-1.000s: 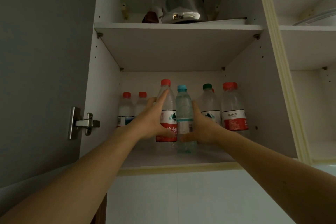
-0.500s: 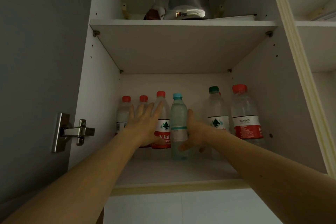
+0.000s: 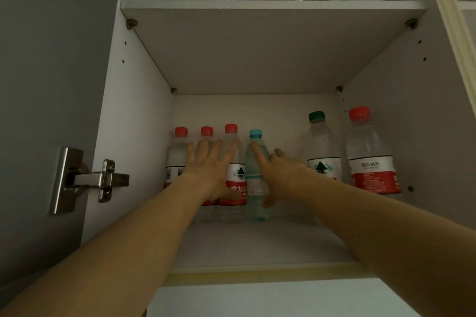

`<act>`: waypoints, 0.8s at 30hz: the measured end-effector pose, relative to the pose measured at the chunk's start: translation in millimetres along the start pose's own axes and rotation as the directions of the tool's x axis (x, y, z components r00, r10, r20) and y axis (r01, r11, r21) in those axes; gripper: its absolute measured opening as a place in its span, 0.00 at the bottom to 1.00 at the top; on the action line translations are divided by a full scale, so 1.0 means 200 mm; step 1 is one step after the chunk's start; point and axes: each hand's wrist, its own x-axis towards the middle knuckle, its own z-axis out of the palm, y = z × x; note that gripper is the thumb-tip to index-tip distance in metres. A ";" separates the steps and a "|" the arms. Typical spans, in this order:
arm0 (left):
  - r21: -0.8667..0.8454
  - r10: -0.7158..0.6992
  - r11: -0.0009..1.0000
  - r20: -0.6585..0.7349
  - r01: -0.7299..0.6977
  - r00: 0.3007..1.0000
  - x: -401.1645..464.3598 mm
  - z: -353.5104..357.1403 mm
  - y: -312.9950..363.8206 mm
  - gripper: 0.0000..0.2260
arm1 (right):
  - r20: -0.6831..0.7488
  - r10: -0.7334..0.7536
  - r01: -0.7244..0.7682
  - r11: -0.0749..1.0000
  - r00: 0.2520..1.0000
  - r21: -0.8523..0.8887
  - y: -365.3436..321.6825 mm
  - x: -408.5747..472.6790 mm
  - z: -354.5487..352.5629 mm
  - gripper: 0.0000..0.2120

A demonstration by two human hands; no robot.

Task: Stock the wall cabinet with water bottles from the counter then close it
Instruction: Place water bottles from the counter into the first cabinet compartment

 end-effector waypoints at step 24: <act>0.088 0.014 0.996 -0.033 -0.011 0.999 -0.01 0.03 0.03 0.59 | -0.193 -0.011 -0.014 0.992 0.981 -0.129 0.01 -0.06 0.02 0.61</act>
